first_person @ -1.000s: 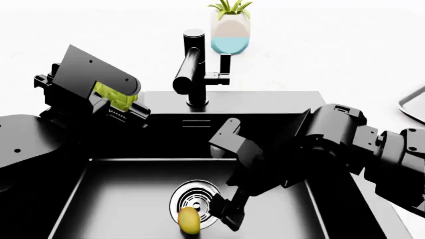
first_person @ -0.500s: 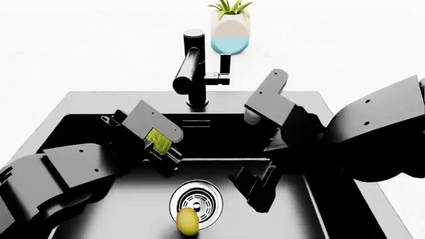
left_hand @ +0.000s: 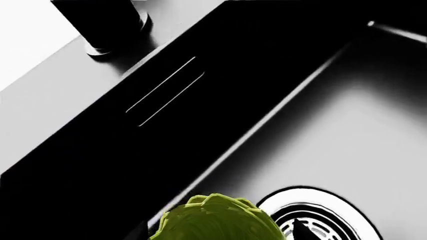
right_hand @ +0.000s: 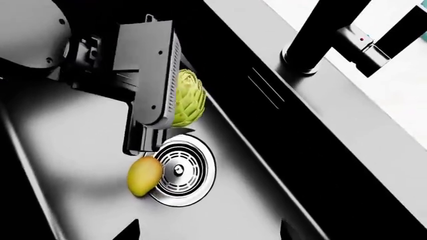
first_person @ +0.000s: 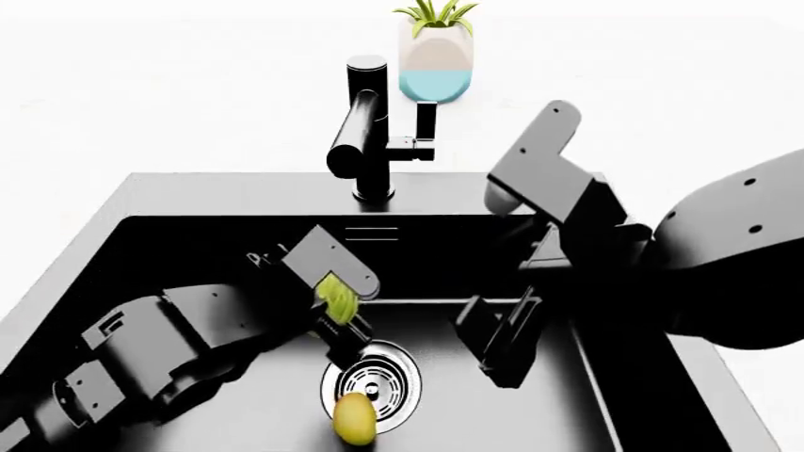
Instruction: Pick up the fruits and vegetables and place them in the sink. Turn on the sink faucet to wash them. Then turn the sink off and put them in the tray.
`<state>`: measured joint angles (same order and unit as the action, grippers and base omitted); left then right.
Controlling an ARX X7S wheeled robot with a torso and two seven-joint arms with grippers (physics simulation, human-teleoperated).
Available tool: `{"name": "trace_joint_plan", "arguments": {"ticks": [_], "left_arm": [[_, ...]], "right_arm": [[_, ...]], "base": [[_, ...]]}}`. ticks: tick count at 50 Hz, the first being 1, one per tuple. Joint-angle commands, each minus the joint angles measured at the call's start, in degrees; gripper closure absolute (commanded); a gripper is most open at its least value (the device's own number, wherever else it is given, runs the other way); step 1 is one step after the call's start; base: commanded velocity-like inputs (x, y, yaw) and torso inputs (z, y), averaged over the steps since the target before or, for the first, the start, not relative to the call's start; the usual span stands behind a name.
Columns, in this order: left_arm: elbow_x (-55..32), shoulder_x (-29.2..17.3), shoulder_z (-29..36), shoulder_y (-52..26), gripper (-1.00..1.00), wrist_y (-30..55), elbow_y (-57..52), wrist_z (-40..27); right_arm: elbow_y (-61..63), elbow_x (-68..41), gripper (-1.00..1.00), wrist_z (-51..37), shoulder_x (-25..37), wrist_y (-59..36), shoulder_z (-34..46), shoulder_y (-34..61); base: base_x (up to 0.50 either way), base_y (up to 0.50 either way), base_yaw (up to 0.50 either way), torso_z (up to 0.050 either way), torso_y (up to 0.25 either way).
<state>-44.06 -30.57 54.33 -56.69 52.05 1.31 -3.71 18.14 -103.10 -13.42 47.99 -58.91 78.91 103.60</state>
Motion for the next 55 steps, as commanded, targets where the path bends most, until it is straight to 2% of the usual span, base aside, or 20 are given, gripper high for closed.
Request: {"name": "trace_joint_plan", "arguments": {"ticks": [1, 10, 16, 25, 32, 33, 47, 55], "left_arm": [[6.2, 9.69, 7.57, -3.13, 1.0, -4.71, 21.84, 9.84], [10.01, 18.09, 10.33, -5.7, 1.0, -11.19, 42.07, 17.16], [11.71, 21.22, 12.3, -6.23, 1.0, -12.91, 49.51, 20.41], [12.46, 22.24, 13.54, -6.02, 1.0, -13.11, 52.05, 22.0], [12.09, 21.17, 13.59, -5.8, 1.0, -11.88, 49.12, 21.55], [12.04, 21.07, 13.54, -5.81, -1.0, -11.8, 48.86, 21.44], [11.37, 19.83, 13.12, -5.84, -1.0, -10.33, 45.86, 20.47], [8.08, 14.87, 10.52, -5.36, -1.0, -6.05, 35.15, 17.41]], "right_arm": [[-0.29, 0.58, -1.0, 0.02, -0.41, 0.32, -0.54, 0.41], [-0.48, 1.34, -1.0, 0.54, -0.93, 0.63, -0.72, 0.26], [-0.79, 1.81, -1.0, 0.62, -1.14, 0.69, -0.67, 0.1], [-1.07, 1.81, -1.0, 0.67, -1.24, 0.76, -0.6, -0.25], [-1.42, 2.35, -1.0, 1.22, -1.4, 0.94, -0.5, -0.73], [-1.44, 2.51, -1.0, 1.34, -1.41, 1.01, -0.46, -0.88], [-1.49, 2.73, -1.0, 1.66, -1.49, 1.23, -0.5, -1.35], [-2.01, 2.75, -1.0, 1.94, -2.21, 0.92, -0.6, -0.88]], "base": [[0.0, 0.0, 0.0, 0.0, 0.0], [0.0, 0.0, 0.0, 0.002, 0.0], [0.0, 0.0, 0.0, 0.0, 0.002], [0.0, 0.0, 0.0, 0.0, 0.0], [0.0, 0.0, 0.0, 0.0, 0.0], [0.0, 0.0, 0.0, 0.0, 0.0], [0.0, 0.0, 0.0, 0.0, 0.0], [0.0, 0.0, 0.0, 0.0, 0.0]]}}
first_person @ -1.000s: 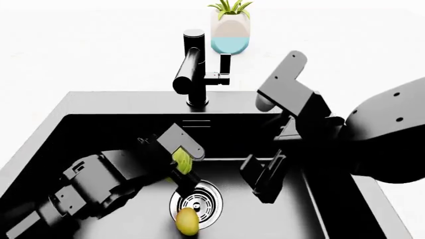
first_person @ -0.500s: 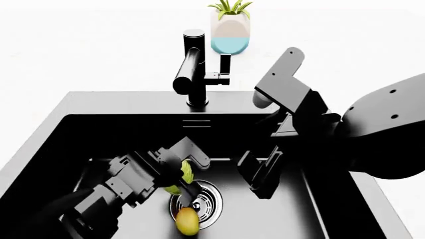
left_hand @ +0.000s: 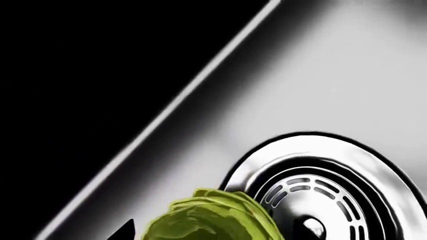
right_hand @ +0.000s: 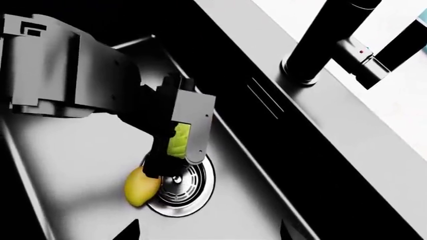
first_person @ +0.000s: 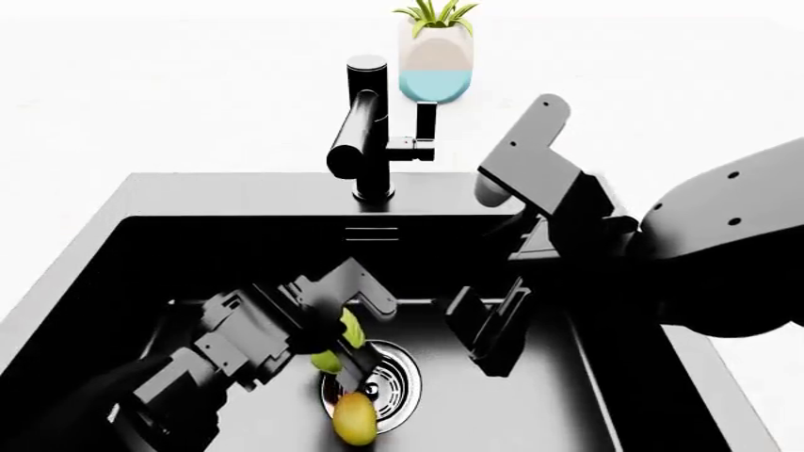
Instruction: Pick up the fruits and vegetables and place them in the sink. Turn on the sink faucet to wash them. Then turn the sink off and put them in the tray.
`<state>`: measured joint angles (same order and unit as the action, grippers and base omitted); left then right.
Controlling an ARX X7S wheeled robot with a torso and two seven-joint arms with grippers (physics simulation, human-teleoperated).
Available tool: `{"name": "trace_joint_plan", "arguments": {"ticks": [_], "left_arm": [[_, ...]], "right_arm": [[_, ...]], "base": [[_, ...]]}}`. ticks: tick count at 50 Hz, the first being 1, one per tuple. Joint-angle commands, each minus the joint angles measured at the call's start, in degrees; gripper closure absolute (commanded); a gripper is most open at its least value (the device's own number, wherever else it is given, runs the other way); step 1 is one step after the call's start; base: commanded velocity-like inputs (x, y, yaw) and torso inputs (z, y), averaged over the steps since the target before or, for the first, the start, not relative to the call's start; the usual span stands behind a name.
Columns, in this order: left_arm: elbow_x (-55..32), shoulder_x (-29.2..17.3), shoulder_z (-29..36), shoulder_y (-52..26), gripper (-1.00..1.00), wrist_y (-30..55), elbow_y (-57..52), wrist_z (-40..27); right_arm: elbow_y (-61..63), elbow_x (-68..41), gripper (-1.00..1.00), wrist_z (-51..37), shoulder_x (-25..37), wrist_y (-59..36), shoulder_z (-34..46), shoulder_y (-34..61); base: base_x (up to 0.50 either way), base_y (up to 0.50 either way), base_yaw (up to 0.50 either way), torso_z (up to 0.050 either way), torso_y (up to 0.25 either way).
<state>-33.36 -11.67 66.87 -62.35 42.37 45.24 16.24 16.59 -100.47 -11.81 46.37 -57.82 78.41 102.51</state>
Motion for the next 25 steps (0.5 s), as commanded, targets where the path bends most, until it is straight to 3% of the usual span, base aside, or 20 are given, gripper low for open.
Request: {"name": "trace_joint_plan", "arguments": {"ticks": [1, 25], "left_arm": [[-2.94, -4.6, -2.2, 0.43, -1.0, 4.21, -10.25, -3.03], [-11.83, -17.88, -11.86, 2.62, -1.0, 13.96, -38.7, -17.0]], "right_arm": [[-0.52, 0.12, -1.0, 0.35, -0.68, -0.2, -0.1, 0.27], [-3.69, 3.5, -1.0, 2.82, -5.16, 0.61, -0.24, 0.59]], "base": [[0.0, 0.0, 0.0, 0.0, 0.0], [0.0, 0.0, 0.0, 0.0, 0.0]]}}
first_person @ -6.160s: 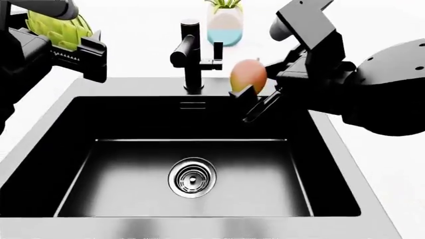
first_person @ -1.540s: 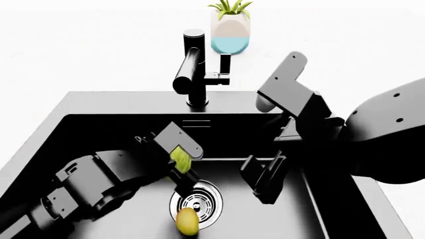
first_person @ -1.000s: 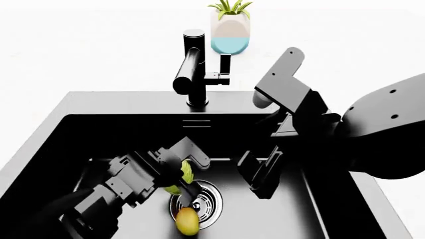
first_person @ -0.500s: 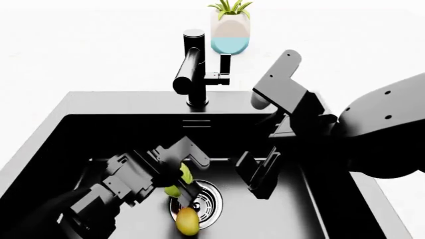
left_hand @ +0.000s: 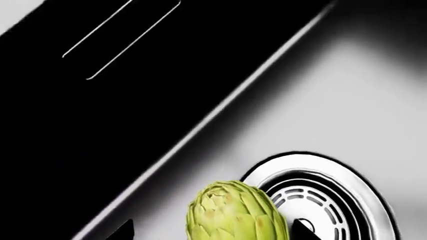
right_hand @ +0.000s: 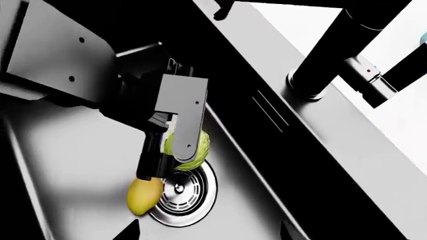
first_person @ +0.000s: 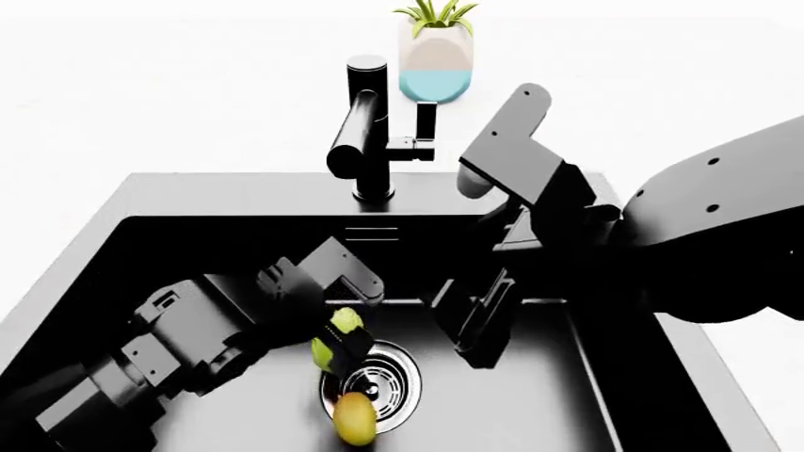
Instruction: Pick up the fruits and vegetables and place them in the sink. Turn on the sink faucet to wash them. Then turn the sink off and put them in the tray.
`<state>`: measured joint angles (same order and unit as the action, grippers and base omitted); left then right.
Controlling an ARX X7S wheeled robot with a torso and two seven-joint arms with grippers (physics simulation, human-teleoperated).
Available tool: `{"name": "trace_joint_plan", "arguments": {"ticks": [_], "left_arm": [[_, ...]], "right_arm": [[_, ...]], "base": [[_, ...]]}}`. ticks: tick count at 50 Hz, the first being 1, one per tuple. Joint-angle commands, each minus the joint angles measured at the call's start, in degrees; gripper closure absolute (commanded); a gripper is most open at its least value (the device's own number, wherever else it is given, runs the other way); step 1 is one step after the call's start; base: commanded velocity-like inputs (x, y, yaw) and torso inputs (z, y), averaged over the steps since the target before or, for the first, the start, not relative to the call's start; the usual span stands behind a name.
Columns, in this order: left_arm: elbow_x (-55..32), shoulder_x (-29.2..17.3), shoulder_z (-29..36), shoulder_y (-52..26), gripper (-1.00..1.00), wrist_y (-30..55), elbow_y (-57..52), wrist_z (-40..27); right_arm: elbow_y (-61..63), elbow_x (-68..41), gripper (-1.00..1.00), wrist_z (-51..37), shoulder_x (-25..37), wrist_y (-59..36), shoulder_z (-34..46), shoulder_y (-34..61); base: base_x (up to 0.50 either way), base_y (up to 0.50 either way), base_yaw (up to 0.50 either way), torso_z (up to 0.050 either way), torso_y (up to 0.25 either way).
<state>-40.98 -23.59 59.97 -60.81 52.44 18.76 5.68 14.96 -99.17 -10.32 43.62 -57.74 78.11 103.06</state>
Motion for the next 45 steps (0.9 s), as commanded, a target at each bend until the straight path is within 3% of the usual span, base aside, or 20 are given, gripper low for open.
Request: {"name": "trace_joint_plan", "arguments": {"ticks": [1, 14, 28, 41, 45], "left_arm": [[-4.79, -6.53, -5.86, 1.35, -1.0, 4.01, -13.32, -7.35], [-10.03, -13.99, -17.7, 5.91, -1.0, 2.32, -25.16, -20.6], [-9.2, -15.5, -19.54, 5.55, -1.0, 1.11, -20.71, -21.08], [-9.66, -15.57, -19.88, 5.3, -1.0, 1.34, -21.06, -21.33], [-10.39, -15.38, -19.68, 4.66, -1.0, 2.91, -23.2, -22.24]], "right_arm": [[-2.83, 2.8, -1.0, 1.05, -3.12, 0.53, 0.17, 0.26], [-16.45, 10.28, -1.0, -2.37, -11.56, 1.56, 1.03, 3.7], [-45.97, 23.12, -1.0, 7.48, -24.39, 10.01, 3.48, 5.43], [-50.82, 25.65, -1.0, 9.83, -26.77, 11.88, 4.48, 5.27], [-67.04, 30.91, -1.0, 16.82, -34.55, 19.06, 6.43, 3.36]], "base": [[0.0, 0.0, 0.0, 0.0, 0.0], [0.0, 0.0, 0.0, 0.0, 0.0], [0.0, 0.0, 0.0, 0.0, 0.0], [0.0, 0.0, 0.0, 0.0, 0.0], [0.0, 0.0, 0.0, 0.0, 0.0]]}}
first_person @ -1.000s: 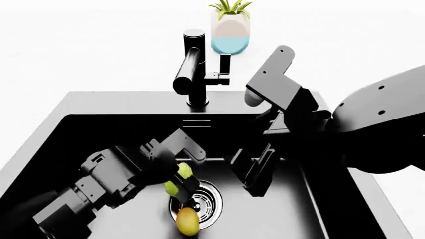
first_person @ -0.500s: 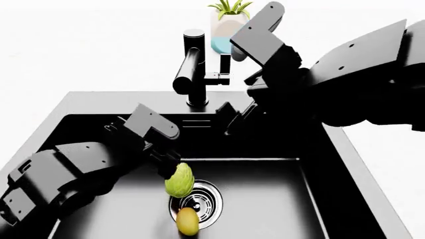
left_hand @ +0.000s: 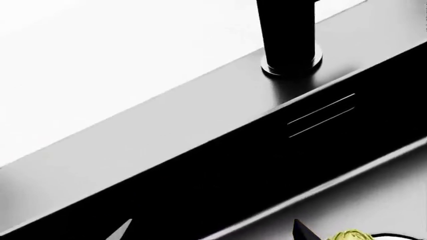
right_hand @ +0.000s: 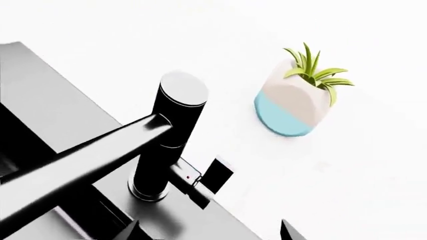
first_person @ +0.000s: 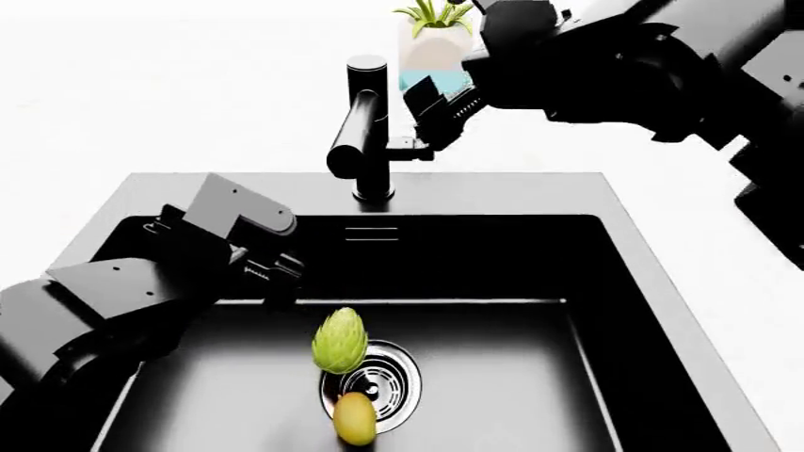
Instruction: Pick up the fruits and vegetables and place them in the sink. Turn on the sink faucet to wash them. Then turn the sink off and put them in the tray.
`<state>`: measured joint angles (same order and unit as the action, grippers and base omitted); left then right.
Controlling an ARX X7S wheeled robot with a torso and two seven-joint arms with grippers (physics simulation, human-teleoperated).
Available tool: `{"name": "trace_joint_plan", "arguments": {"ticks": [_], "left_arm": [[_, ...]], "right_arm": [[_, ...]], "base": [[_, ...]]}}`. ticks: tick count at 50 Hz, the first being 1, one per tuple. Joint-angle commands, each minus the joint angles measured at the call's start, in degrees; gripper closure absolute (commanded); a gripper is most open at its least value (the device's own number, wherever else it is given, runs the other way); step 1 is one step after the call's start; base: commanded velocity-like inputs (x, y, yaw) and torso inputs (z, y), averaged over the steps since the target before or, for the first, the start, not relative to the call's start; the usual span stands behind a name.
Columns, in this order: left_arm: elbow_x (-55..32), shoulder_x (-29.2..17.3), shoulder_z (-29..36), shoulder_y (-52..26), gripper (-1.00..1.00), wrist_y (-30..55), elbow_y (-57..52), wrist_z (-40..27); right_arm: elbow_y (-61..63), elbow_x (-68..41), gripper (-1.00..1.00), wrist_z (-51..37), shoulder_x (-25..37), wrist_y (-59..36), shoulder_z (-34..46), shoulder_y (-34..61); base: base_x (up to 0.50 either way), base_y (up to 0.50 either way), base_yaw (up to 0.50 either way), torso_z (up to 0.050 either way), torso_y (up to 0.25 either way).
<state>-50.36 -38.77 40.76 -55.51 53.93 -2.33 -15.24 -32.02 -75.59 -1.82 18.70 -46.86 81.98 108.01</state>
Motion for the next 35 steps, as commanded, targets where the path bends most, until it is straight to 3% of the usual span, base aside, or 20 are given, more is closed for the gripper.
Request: {"name": "trace_joint_plan", "arguments": {"ticks": [1, 3, 4, 35], "left_arm": [[-0.79, -0.06, -0.1, -0.81, -1.0, 1.52, -2.16, -1.16], [-0.35, 0.17, 0.45, -0.97, -1.0, 1.31, -2.05, -0.68], [-0.18, 0.33, 0.57, -0.97, -1.0, 0.94, -1.68, -0.28], [-0.74, -0.98, -0.1, 0.3, -1.0, -1.84, -3.92, 1.45]], "right_arm": [[-25.92, 8.62, -1.0, 11.2, -12.44, 10.63, 3.0, -2.03], [-38.18, 11.13, -1.0, 16.69, -18.45, 14.94, 4.14, -2.5], [-38.61, 11.31, -1.0, 16.4, -18.67, 15.63, 3.98, -2.76], [-39.6, 6.52, -1.0, 6.49, -18.69, 24.37, 3.18, -7.89]], "base": [[0.0, 0.0, 0.0, 0.0, 0.0], [0.0, 0.0, 0.0, 0.0, 0.0], [0.0, 0.0, 0.0, 0.0, 0.0], [0.0, 0.0, 0.0, 0.0, 0.0]]}}
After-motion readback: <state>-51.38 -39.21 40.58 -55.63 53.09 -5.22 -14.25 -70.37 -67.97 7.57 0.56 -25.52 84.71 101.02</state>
